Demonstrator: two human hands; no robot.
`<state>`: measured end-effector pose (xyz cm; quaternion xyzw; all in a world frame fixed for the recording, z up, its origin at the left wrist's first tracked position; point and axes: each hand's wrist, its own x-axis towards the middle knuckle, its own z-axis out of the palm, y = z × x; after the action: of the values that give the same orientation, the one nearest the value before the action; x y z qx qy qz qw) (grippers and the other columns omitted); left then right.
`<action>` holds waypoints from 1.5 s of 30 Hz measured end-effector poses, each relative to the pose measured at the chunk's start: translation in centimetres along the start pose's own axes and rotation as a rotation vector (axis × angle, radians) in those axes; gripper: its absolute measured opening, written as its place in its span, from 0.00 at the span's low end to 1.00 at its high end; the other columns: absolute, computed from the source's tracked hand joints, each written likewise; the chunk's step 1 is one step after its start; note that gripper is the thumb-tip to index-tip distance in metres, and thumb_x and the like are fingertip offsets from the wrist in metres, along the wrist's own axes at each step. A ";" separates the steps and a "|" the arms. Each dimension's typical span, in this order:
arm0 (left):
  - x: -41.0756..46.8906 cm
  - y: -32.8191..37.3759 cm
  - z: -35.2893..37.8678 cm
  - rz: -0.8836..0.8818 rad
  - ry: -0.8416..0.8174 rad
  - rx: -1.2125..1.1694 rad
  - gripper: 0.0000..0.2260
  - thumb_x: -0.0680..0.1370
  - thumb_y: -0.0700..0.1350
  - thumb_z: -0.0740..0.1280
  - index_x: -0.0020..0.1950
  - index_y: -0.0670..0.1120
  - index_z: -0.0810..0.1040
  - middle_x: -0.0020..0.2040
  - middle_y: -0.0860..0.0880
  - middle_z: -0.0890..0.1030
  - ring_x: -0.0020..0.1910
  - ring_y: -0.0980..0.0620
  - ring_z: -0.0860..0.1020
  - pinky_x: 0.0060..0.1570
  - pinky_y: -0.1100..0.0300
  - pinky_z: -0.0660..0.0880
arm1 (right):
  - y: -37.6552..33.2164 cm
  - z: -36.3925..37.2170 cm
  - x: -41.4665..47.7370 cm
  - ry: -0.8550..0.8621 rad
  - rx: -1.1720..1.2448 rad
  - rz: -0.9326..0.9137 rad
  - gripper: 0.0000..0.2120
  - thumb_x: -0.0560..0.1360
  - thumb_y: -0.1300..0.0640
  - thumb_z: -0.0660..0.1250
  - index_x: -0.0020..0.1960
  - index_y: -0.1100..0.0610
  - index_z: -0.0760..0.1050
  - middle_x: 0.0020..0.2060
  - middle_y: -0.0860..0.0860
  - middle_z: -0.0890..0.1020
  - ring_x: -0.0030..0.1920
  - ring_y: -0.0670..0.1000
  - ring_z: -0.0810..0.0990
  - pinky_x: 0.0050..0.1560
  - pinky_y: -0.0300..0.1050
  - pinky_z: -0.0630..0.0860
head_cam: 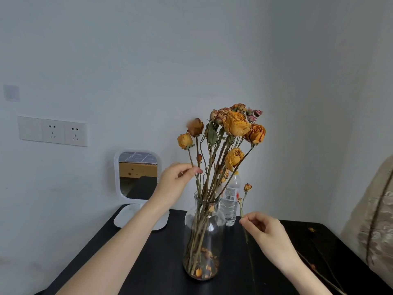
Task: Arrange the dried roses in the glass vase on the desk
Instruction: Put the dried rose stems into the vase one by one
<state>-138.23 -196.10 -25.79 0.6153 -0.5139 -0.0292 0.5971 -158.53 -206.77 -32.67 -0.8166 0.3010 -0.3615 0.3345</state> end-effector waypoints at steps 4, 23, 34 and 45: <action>-0.1 -0.6 0.4 -0.080 -0.177 0.069 0.09 0.79 0.45 0.60 0.44 0.54 0.79 0.46 0.57 0.78 0.40 0.65 0.73 0.38 0.72 0.66 | 0.0 0.0 -0.1 -0.008 0.005 -0.001 0.05 0.75 0.52 0.66 0.41 0.47 0.78 0.35 0.48 0.82 0.39 0.45 0.81 0.37 0.28 0.73; -3.8 -5.5 6.4 -0.236 0.065 0.201 0.28 0.62 0.62 0.73 0.55 0.49 0.73 0.52 0.52 0.76 0.55 0.52 0.73 0.55 0.51 0.74 | -0.1 0.1 -0.4 -0.005 0.009 -0.004 0.04 0.76 0.53 0.65 0.43 0.48 0.78 0.36 0.51 0.82 0.39 0.48 0.80 0.39 0.32 0.74; -3.2 -6.0 5.2 -0.187 -0.018 0.197 0.14 0.64 0.59 0.73 0.45 0.60 0.73 0.44 0.62 0.77 0.47 0.64 0.74 0.44 0.69 0.69 | -0.6 -1.2 -0.4 0.047 0.078 0.009 0.05 0.75 0.53 0.66 0.43 0.50 0.79 0.37 0.49 0.83 0.40 0.47 0.81 0.38 0.30 0.74; -2.7 -6.4 4.4 -0.257 -0.170 -0.028 0.23 0.64 0.52 0.76 0.53 0.59 0.68 0.54 0.59 0.76 0.54 0.62 0.74 0.51 0.66 0.70 | -3.1 -2.6 0.2 0.123 0.374 -0.094 0.05 0.75 0.56 0.66 0.43 0.53 0.80 0.28 0.42 0.78 0.27 0.38 0.73 0.29 0.28 0.68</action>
<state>-138.57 -198.99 -33.45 0.6628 -0.4792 -0.1648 0.5512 -159.68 -205.96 -28.92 -0.7298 0.2099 -0.4755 0.4441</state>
